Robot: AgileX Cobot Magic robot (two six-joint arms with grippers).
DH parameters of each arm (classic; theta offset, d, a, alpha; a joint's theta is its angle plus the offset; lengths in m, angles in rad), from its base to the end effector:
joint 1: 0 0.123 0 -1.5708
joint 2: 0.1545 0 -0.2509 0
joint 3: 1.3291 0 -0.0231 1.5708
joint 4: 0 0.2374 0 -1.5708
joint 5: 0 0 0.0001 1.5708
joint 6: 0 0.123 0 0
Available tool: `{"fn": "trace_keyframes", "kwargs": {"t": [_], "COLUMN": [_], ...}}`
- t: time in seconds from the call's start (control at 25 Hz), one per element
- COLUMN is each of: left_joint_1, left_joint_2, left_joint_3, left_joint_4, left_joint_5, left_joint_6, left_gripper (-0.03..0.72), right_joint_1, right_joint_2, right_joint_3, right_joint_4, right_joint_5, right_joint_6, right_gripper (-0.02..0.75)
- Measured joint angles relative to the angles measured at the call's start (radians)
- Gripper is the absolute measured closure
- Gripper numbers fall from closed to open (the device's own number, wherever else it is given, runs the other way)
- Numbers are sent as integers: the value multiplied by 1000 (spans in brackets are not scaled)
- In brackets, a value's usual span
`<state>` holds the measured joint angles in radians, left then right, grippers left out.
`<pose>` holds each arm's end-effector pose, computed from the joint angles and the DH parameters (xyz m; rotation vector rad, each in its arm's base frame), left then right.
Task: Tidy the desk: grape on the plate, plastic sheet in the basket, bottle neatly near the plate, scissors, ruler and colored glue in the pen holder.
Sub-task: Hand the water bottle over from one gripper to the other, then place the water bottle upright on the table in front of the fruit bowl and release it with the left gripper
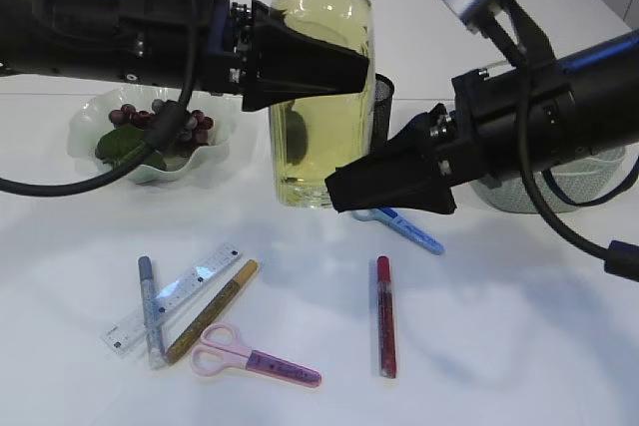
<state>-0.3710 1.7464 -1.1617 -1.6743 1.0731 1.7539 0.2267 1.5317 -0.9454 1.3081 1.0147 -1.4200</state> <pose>0.2945 -0.2300 0.2492 1.0354 1.5959 -1.2623 0.2622 0.1641 0.2240 -0.9849 2.0137 1.1128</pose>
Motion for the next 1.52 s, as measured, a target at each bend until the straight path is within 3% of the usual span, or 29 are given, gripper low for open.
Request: {"fn": "trace_keyframes", "kwargs": {"t": [0.32,0.64,0.92,1.28,1.52], "left_joint_1": [56,65,65,65,65], "left_joint_2": [6,6,6,6,6], "left_joint_3": [-2,-2,-2,-2,-2], "left_joint_4": [-32,-32,-32,-32,2], "left_joint_5": [-138,-158,-175,-249,-396], "left_joint_6": [17,17,11,-17,-47], "left_gripper": [251,251,251,251,251], "right_joint_1": [11,11,11,11,11], "right_joint_2": [-4,-5,-5,-5,-5], "right_joint_3": [0,0,0,-25,-54], "right_joint_4": [-132,-303,-612,-1069,-1217], "right_joint_5": [68,-33,-111,-35,41], "right_joint_6": [140,345,671,1061,1165], "right_gripper": [101,127,139,143,143]}}
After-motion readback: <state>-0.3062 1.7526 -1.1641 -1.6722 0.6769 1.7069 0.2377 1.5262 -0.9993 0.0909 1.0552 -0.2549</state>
